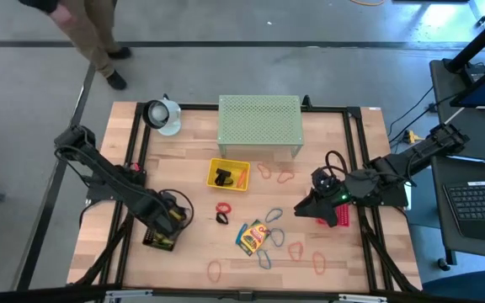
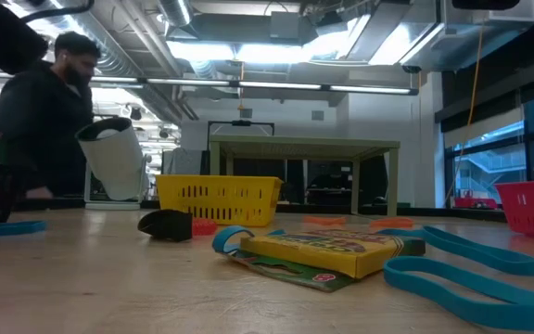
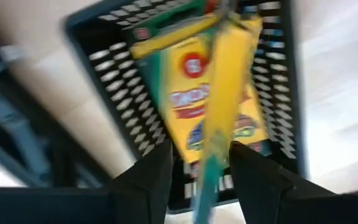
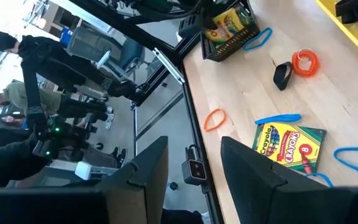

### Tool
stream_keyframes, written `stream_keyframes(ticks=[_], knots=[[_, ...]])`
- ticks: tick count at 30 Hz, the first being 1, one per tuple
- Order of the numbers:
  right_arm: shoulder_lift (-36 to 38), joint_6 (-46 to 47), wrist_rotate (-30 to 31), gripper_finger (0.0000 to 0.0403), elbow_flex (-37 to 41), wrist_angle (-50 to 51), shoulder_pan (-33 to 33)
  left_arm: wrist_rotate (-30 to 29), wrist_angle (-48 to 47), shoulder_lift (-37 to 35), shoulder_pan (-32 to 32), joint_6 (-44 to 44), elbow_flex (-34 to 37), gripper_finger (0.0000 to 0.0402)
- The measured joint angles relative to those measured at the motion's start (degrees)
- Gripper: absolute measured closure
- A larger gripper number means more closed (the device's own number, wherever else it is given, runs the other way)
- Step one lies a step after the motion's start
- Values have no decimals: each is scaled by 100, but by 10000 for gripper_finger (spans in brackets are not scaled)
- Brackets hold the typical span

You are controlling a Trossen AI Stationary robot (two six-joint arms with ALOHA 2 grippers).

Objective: Pick & Place Office Desk Supplies
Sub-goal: Put the crayon box into the black bin, then put the blue rubber band into the yellow bin

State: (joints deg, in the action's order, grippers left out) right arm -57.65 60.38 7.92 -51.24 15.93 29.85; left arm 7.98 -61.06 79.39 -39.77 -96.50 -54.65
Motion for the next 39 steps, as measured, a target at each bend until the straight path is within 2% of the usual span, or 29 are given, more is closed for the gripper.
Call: stream_keyframes(ticks=[12, 15, 19, 22, 26, 34, 39], knots=[[0, -107, -2, 253, -2, -193, 0, 1, -409, -143, 0, 56, -124, 254], [0, -109, -2, 253, -2, -193, 0, -214, -518, -316, 0, -41, -325, 254], [0, -209, -4, 253, -2, -188, 0, -886, -483, -583, 14, -159, -695, 255], [0, -280, -3, 253, -2, -184, 0, -1250, 131, -506, 119, 532, -847, 258], [0, -360, -2, 253, -2, -184, 0, -1071, 973, 91, 444, 1671, -839, 266], [2, -291, -4, 253, -2, -186, 0, -601, 1283, 1211, 902, 3344, -837, 286], [2, -232, -154, 253, -2, -198, 0, -393, 1010, 1688, 1054, 3787, -835, 290]])
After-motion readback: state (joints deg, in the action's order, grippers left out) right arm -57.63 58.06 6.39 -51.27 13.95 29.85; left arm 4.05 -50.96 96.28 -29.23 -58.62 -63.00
